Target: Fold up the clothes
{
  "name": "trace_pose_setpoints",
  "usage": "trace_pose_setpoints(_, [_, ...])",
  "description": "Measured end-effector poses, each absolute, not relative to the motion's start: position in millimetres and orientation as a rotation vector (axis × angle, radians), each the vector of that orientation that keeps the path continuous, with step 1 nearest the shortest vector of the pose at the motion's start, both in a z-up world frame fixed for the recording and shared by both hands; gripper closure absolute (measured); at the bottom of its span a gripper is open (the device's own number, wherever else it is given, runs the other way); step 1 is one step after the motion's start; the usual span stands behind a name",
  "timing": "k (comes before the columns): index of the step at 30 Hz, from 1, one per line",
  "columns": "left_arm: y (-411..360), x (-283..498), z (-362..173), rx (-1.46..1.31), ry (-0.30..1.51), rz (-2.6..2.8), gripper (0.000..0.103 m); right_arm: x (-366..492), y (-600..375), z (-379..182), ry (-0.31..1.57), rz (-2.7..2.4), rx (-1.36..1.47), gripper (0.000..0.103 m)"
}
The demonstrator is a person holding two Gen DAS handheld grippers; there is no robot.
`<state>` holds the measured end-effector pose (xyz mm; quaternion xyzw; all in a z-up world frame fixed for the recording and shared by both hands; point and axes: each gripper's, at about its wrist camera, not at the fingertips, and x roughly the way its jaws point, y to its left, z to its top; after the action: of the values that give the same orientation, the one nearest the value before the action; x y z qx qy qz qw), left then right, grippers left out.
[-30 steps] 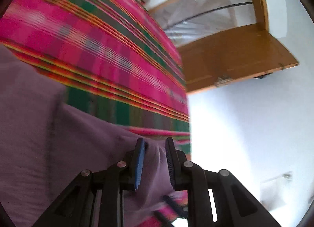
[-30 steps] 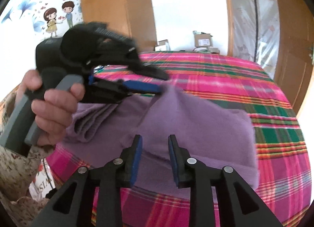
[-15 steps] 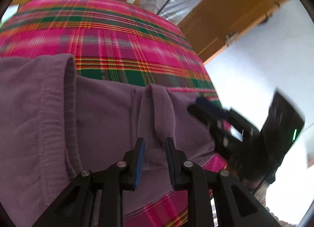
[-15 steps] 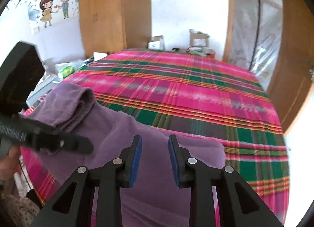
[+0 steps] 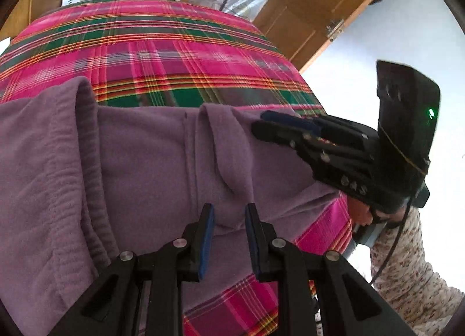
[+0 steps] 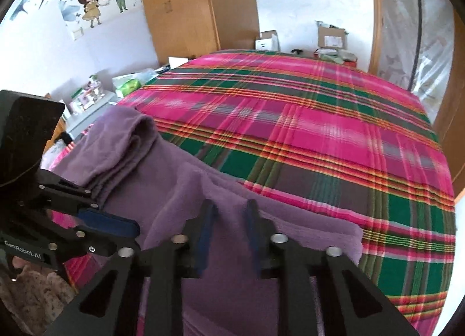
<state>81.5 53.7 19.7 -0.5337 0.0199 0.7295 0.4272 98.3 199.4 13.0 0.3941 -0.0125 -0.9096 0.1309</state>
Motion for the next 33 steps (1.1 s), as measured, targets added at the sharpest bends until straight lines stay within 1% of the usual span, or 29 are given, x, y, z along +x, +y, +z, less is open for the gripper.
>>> trace_pose_setpoints(1, [53, 82, 19, -1.339, 0.055, 1.820, 0.081, 98, 200, 13, -0.032, -2.647, 1.146, 0.094])
trace_pose_setpoints(6, [42, 91, 24, -1.326, 0.039, 1.814, 0.082, 98, 201, 14, -0.029, -2.698, 1.128, 0.098])
trace_pose_setpoints(7, [41, 92, 22, -1.332, 0.042, 1.819, 0.085, 98, 203, 15, -0.038, -2.714, 1.116, 0.098])
trace_pose_setpoints(8, [42, 92, 21, -1.335, 0.043, 1.824, 0.088, 98, 205, 16, -0.054, -2.725, 1.110, 0.098])
trace_pose_setpoints(10, [44, 90, 19, -1.337, 0.041, 1.831, 0.089, 97, 209, 17, -0.092, -2.730, 1.109, 0.098])
trace_pose_setpoints(14, [44, 89, 22, -1.314, 0.019, 1.859, 0.089, 95, 206, 13, -0.014, -2.789, 1.147, 0.097])
trace_pose_setpoints(22, [59, 84, 18, -1.300, 0.101, 1.908, 0.089, 95, 200, 7, -0.007, -2.752, 1.149, 0.097])
trace_pose_setpoints(25, [68, 84, 17, -1.292, 0.140, 1.928, 0.087, 95, 199, 5, -0.014, -2.752, 1.152, 0.093])
trace_pose_setpoints(27, [75, 88, 17, -1.266, 0.199, 1.948, 0.087, 95, 199, 5, -0.017, -2.758, 1.154, 0.092])
trace_pose_setpoints(29, [76, 94, 18, -1.245, 0.244, 1.959, 0.087, 96, 199, 5, -0.027, -2.760, 1.147, 0.087])
trace_pose_setpoints(33, [71, 99, 18, -1.252, 0.245, 1.949, 0.087, 99, 199, 5, -0.029, -2.762, 1.139, 0.083])
